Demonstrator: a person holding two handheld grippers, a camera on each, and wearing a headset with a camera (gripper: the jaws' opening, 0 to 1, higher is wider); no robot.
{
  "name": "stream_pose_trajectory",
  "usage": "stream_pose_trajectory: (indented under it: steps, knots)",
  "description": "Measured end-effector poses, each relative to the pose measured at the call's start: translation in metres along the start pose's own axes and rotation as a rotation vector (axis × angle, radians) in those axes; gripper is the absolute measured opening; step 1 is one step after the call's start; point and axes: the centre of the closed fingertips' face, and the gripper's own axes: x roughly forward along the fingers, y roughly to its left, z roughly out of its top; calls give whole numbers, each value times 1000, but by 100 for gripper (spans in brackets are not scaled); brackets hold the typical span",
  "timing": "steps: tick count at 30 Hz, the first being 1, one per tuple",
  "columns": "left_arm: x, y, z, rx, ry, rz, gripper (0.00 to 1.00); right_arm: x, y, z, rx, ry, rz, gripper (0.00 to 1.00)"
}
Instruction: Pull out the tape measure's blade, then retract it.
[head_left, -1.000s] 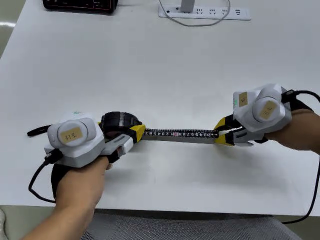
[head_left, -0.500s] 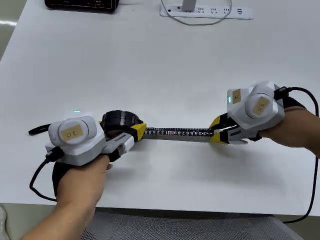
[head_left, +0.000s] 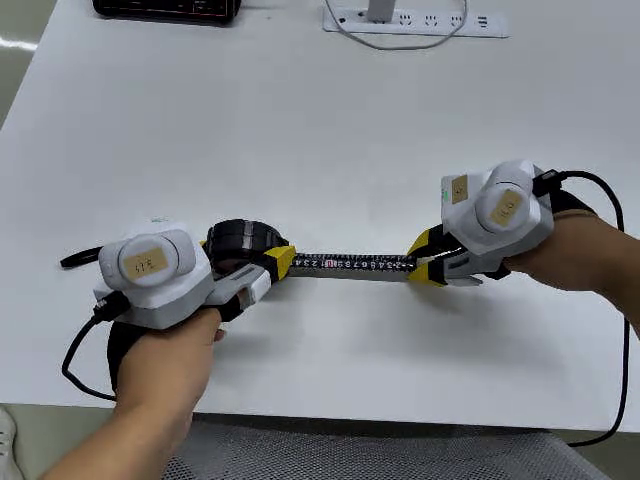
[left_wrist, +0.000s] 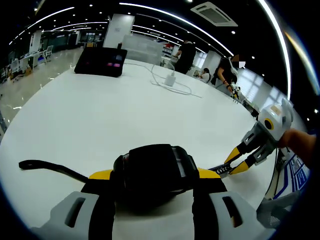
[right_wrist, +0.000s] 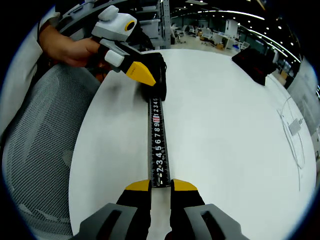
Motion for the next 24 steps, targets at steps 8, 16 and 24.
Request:
stream_pose_trajectory:
  steps: [8, 16, 24]
  knots:
    - [0, 0, 0, -5, 1, -3, 58, 5, -1, 8, -3, -9, 7, 10]
    - [0, 0, 0, -9, 2, -4, 58, 9, -3, 15, -4, -23, 11, 10]
    - [0, 0, 0, -11, 3, -6, 58, 14, -4, 23, -6, -34, 14, 10]
